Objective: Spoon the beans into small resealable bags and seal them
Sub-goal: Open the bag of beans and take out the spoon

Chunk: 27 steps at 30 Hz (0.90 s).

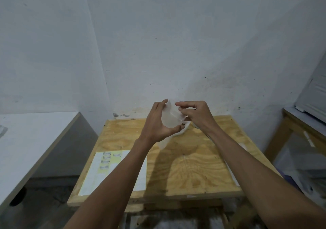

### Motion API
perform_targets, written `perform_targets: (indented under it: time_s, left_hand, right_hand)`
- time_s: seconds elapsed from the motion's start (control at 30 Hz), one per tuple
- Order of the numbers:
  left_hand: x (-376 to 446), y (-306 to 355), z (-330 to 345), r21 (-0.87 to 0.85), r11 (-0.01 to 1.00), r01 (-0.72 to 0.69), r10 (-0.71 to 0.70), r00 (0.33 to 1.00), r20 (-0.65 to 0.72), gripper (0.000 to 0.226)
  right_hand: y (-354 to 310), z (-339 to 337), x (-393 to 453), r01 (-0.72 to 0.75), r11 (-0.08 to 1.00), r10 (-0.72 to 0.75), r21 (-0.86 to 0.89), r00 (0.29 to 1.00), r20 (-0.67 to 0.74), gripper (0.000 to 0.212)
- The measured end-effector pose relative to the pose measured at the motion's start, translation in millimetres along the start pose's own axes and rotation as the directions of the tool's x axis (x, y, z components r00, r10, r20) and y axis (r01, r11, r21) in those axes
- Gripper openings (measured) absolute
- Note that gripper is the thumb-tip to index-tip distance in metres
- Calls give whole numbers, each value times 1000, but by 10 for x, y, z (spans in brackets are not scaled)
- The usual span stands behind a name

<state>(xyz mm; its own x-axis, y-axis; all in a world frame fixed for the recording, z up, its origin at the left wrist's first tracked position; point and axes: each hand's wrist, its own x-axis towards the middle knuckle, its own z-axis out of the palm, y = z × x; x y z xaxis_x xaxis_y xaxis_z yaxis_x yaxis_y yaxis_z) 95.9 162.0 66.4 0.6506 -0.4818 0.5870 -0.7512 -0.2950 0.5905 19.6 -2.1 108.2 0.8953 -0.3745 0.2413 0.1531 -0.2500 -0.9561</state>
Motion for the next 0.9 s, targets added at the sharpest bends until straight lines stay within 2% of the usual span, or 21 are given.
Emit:
perform_targets:
  time_s: [0.1,0.17,0.27,0.33,0.47,0.57,0.73,0.9]
  left_hand:
    - [-3,-72,32,-2,1000,31,-31,999,-42,106]
    - [-6,-145,29,6,998,58,-58,997,-52,106]
    - [-16,-304,12,42,995,89,-86,994,-60,105]
    - [-32,-395,9,55,991,120,-117,991,-65,104]
    - [-51,-535,53,39,985,168,-166,984,-58,107]
    - [-54,-620,117,47,984,174,-173,984,-41,106]
    - [-39,-672,239,47,984,173,-173,985,-23,106]
    - [-48,-747,294,74,979,188,-188,982,-13,108]
  right_hand:
    - [46,-16,40,-57,994,58,98,998,-5,21]
    - [150,-68,95,-87,991,99,106,989,-114,17]
    - [470,-231,211,-194,967,124,-164,925,-360,13]
    - [728,-363,273,-315,868,136,-385,894,-426,15]
    - [1135,-504,308,-427,679,201,-597,891,-408,14]
    - [1329,-501,330,-460,585,235,-668,884,-403,12]
    - [1478,-427,353,-496,527,238,-690,866,-440,13]
    - [1534,-415,366,-523,585,247,-620,843,-478,14]
